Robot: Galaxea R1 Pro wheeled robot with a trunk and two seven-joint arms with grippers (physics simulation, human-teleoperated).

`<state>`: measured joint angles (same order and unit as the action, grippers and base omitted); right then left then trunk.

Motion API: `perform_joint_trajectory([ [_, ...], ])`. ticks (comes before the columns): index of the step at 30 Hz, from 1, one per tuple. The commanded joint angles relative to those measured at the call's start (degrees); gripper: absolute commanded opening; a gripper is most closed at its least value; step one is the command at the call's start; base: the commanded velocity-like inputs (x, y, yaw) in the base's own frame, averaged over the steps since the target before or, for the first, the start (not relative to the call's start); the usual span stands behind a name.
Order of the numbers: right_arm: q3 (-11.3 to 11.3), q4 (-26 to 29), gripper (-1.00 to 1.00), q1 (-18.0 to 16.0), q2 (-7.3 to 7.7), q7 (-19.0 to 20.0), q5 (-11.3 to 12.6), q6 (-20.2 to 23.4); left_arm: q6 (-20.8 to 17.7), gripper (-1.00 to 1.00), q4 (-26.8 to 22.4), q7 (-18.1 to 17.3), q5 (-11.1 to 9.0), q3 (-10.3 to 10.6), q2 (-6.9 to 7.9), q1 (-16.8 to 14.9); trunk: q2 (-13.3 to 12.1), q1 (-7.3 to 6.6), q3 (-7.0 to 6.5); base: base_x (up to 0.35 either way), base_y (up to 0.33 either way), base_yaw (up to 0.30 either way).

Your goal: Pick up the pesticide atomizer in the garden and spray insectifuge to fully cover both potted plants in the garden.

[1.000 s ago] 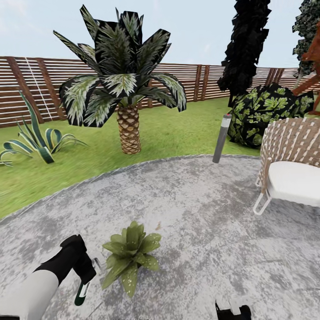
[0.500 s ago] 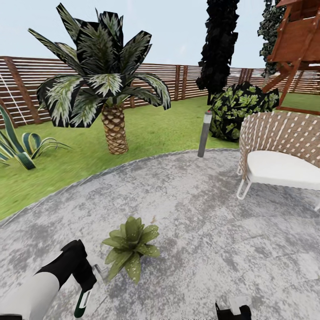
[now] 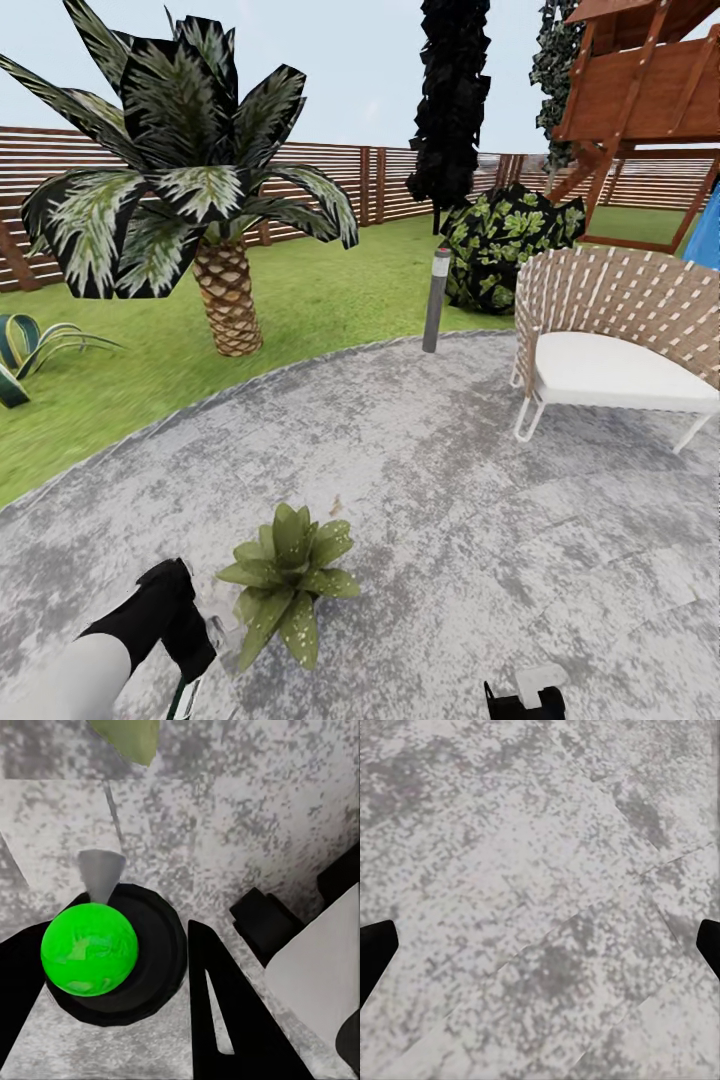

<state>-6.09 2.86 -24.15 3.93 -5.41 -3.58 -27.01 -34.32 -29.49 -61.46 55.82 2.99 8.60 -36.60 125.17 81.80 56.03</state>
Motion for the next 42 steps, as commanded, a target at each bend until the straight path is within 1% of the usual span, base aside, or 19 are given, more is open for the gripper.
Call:
perform_joint_trajectory([
  [1,-0.4,0.0,1.00,0.0,-0.03,-0.6,-0.4,-0.1,-0.2,-1.00,-0.1,2.1,-1.1,-0.2,0.08,0.9,0.0,-0.01,0.04,0.002,0.002,-0.004],
  [2,-0.4,0.0,1.00,0.0,-0.04,-0.6,-0.4,-0.1,-0.1,-1.00,-0.1,3.5,-2.8,-0.9,0.09,1.7,0.0,-0.01,0.04,0.001,0.001,-0.002],
  [3,-0.4,0.0,1.00,0.0,-0.04,-0.6,-0.4,-0.1,0.2,-1.00,0.0,5.5,-5.4,-1.6,0.17,2.3,0.0,-0.01,0.04,0.000,0.000,-0.001],
  [4,-0.4,0.0,1.00,0.0,-0.05,-0.6,-0.4,-0.1,1.0,-1.00,0.1,7.6,-7.5,-1.9,0.26,2.8,0.0,-0.01,0.04,0.000,0.000,0.000],
  [5,-0.4,0.0,1.00,0.0,-0.05,-0.6,-0.4,-0.1,2.8,-1.00,0.5,10.1,-9.1,-2.1,0.18,3.5,0.0,-0.01,0.04,0.000,0.000,0.000],
  [6,-0.4,0.0,1.00,0.0,-0.06,-0.6,-0.4,-0.1,3.9,-1.00,0.9,11.3,-9.6,-2.2,0.10,3.7,0.0,-0.01,0.04,0.000,0.000,0.000],
  [8,-0.4,0.0,1.00,0.0,-0.04,-0.6,-0.4,-0.1,4.8,-1.00,1.4,12.2,-10.1,-2.3,-0.01,3.8,0.0,-0.01,0.04,0.000,0.000,0.000],
  [11,-0.4,0.0,1.00,0.0,0.22,-0.6,-0.4,-0.1,5.0,-1.00,1.4,12.6,-10.0,-2.4,-0.35,3.9,0.0,-0.01,0.04,0.000,0.000,0.000],
  [14,-0.4,0.0,1.00,0.0,0.21,-0.6,-0.4,-0.1,5.1,-1.00,1.7,12.7,-10.2,-2.7,-1.23,4.0,0.0,-0.01,0.04,0.000,0.000,0.000],
  [15,-0.3,0.0,1.00,0.0,0.45,-0.6,-0.4,-0.1,5.1,-1.00,1.7,12.8,-10.2,-2.7,-1.37,4.2,0.0,-0.01,0.04,0.000,0.000,0.000],
  [17,-0.3,0.0,1.00,0.0,0.53,-0.7,-0.3,-0.1,5.1,-1.00,1.7,12.8,-10.2,-2.7,-1.46,4.5,0.0,-0.01,0.04,0.000,0.000,0.000],
  [20,-0.3,0.0,1.00,0.0,0.27,-0.7,-0.3,-0.1,5.1,-1.00,1.6,12.8,-10.2,-2.7,-1.45,4.6,0.0,-0.01,-0.04,-0.018,0.000,-0.094],
  [25,-0.3,0.0,1.00,0.0,0.24,-0.7,-0.3,-0.1,5.1,-1.00,1.2,13.0,-10.2,-2.8,-1.48,4.6,0.0,-0.01,-0.22,-0.271,0.022,-0.215],
  [26,-0.3,-0.1,1.00,0.0,0.27,-0.7,-0.3,-0.1,5.1,-1.00,1.2,13.4,-10.5,-2.8,-1.50,4.6,0.0,-0.01,-0.22,-0.325,0.121,-0.224],
  [28,-0.3,-0.1,1.00,0.0,0.22,-0.7,-0.3,-0.1,5.1,-1.00,1.3,14.9,-11.7,-2.7,-1.55,4.6,0.0,-0.01,-0.23,-0.303,0.181,-0.132],
  [30,-0.3,-0.1,1.00,0.0,0.24,-0.7,-0.3,-0.1,5.1,-1.00,1.4,16.0,-12.5,-2.8,-1.52,4.6,0.0,-0.01,-0.23,-0.283,0.219,-0.038],
  [35,-0.3,-0.1,1.00,0.0,0.21,-0.7,-0.3,-0.1,5.1,-1.00,1.3,16.5,-14.4,-2.9,-1.32,4.6,0.0,-0.01,-0.23,-0.144,0.264,-0.095],
  [42,-0.3,-0.1,1.00,0.0,0.21,-0.7,-0.3,-0.1,5.1,-1.00,1.3,16.6,-14.7,-2.9,-1.56,4.6,0.0,-0.01,-0.23,0.047,0.300,-0.258],
])
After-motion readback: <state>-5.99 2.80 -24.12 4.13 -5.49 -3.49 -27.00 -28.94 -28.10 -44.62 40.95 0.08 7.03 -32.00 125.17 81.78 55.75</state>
